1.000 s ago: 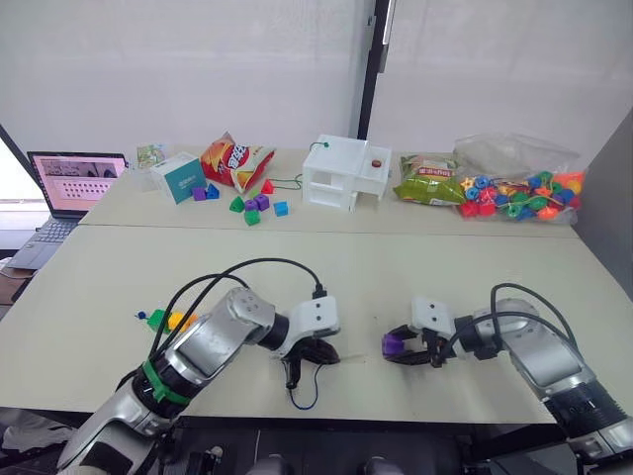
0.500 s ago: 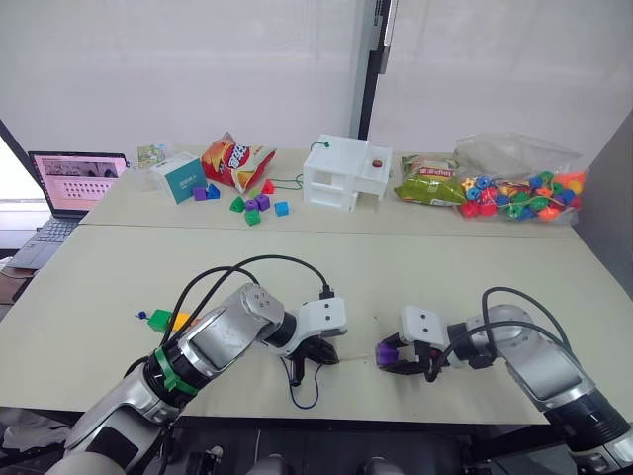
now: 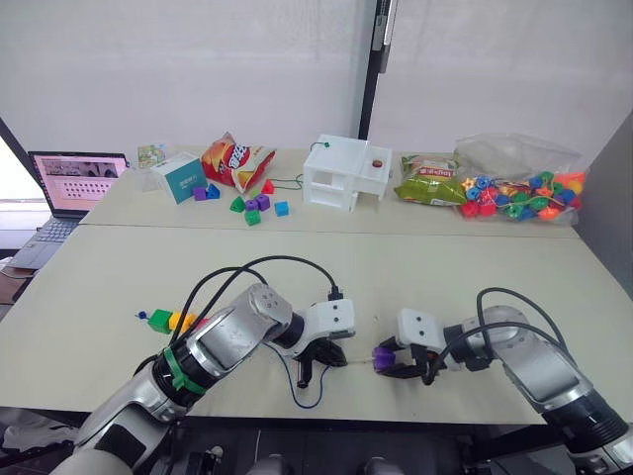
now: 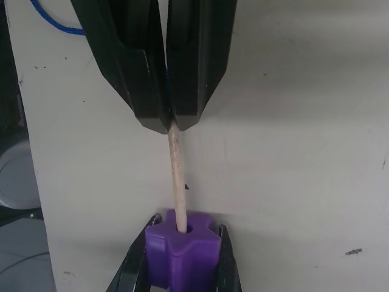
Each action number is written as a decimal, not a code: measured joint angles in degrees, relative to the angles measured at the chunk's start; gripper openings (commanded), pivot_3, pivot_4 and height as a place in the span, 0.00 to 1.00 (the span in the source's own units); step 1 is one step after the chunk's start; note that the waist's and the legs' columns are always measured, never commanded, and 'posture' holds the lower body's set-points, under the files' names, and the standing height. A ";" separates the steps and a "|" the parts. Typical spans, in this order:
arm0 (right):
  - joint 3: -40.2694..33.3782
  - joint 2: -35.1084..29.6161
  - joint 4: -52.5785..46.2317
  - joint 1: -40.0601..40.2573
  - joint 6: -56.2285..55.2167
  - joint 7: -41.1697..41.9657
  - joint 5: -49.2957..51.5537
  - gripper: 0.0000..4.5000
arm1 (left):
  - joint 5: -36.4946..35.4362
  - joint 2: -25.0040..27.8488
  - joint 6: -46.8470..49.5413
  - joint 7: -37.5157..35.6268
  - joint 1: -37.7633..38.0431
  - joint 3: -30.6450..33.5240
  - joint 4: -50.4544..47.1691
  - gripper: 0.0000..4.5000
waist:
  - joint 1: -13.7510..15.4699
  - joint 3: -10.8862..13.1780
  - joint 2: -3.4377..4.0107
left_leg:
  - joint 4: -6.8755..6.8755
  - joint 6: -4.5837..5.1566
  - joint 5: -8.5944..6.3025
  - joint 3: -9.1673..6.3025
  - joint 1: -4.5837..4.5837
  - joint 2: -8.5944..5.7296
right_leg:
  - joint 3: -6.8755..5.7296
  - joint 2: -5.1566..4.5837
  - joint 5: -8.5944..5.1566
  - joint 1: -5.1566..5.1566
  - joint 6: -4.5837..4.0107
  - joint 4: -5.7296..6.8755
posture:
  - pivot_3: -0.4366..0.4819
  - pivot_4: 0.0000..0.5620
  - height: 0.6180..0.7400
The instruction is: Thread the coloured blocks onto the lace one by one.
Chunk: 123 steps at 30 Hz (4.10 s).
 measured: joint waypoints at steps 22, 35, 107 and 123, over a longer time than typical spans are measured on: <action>0.38 0.22 -1.08 0.38 0.82 -0.55 -0.05 0.30 | -1.63 -8.72 -5.86 4.12 3.42 2.70 6.07 0.00 | 0.08 0.00 0.00 | 0.01 0.00 0.00 -0.01 0.01 0.00 | 0.00 -0.04 0.00 0.02 0.00 -0.03 | 0.48 0.27 1.00; -0.46 0.01 -2.11 1.50 1.92 -1.90 0.05 0.30 | -3.30 -8.86 -17.57 3.76 6.86 10.51 10.12 0.57 | 0.10 0.00 0.00 | 0.01 0.01 -0.01 -0.06 0.02 -0.03 | -0.03 -0.11 0.03 0.06 0.04 -0.05 | 0.48 0.27 1.00; -2.23 -2.97 -5.11 3.96 6.55 -4.13 1.16 0.30 | 5.15 -7.58 -21.13 18.55 24.61 6.64 -2.55 0.01 | 0.65 -0.13 0.06 | -0.10 0.05 -0.07 -0.15 0.15 -0.07 | -0.04 -0.38 0.06 0.29 0.10 -0.31 | 0.48 0.27 1.00; -1.89 -3.30 -4.93 3.46 6.49 -4.08 0.97 0.30 | 5.61 -10.40 -23.60 14.93 20.02 4.48 1.39 0.01 | 1.13 -0.14 0.05 | -0.08 0.06 -0.07 -0.15 0.10 -0.10 | -0.06 -0.40 0.07 0.30 0.11 -0.35 | 0.48 0.27 1.00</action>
